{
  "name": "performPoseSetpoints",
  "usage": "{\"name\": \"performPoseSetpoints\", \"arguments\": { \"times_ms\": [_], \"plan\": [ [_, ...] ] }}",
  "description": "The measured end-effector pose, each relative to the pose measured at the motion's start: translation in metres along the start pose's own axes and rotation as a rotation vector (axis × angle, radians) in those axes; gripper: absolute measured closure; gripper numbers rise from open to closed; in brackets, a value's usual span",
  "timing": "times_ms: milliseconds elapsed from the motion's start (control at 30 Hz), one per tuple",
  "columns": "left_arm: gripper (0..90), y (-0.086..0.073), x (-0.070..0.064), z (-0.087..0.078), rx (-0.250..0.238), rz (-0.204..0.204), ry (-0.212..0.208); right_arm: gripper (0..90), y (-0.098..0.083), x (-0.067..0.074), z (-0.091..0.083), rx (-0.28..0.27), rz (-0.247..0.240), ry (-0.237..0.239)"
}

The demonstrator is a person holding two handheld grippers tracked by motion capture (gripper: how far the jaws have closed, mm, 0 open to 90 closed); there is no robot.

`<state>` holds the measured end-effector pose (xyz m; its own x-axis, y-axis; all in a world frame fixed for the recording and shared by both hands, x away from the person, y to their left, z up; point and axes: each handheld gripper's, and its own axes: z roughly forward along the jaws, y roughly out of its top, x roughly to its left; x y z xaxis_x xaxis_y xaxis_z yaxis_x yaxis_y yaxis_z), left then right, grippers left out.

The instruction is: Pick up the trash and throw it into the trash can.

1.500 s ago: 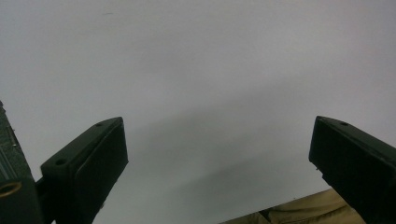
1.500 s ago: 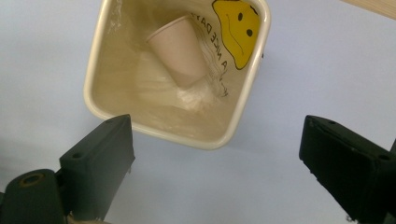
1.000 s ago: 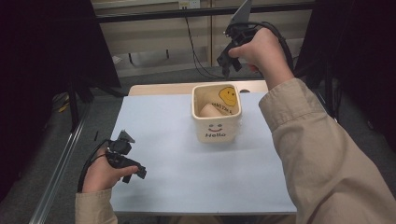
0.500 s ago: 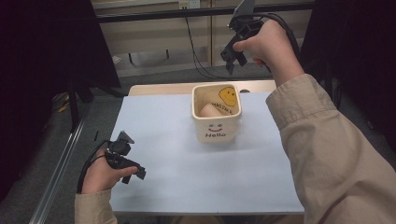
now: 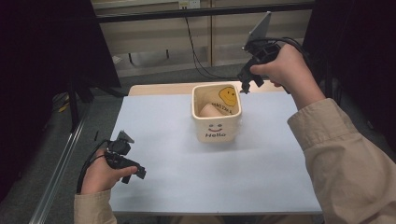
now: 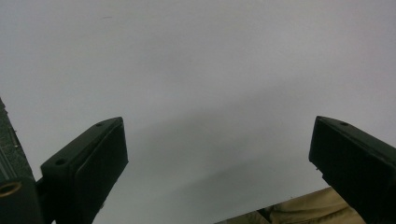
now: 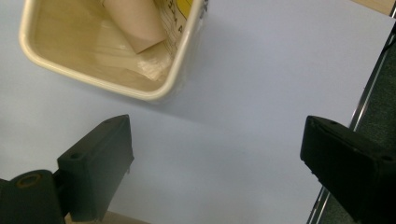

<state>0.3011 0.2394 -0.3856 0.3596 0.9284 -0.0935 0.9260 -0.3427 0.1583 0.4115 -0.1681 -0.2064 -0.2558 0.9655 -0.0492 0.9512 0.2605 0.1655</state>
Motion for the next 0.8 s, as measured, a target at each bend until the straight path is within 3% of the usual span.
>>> {"name": "performPoseSetpoints", "arguments": {
  "times_ms": [100,200,800],
  "plan": [
    [4.2,0.001,0.000,0.000,0.007,0.003,0.004,9.3,-0.010,-0.007,0.009,0.002,-0.002,0.005],
    [4.2,0.001,-0.001,0.000,0.001,0.004,0.004,9.3,-0.018,-0.010,0.016,0.006,-0.012,-0.020],
    [4.2,0.000,-0.002,0.001,0.001,-0.002,-0.002,8.8,-0.067,-0.018,0.057,-0.002,-0.087,0.000]
  ]
}}
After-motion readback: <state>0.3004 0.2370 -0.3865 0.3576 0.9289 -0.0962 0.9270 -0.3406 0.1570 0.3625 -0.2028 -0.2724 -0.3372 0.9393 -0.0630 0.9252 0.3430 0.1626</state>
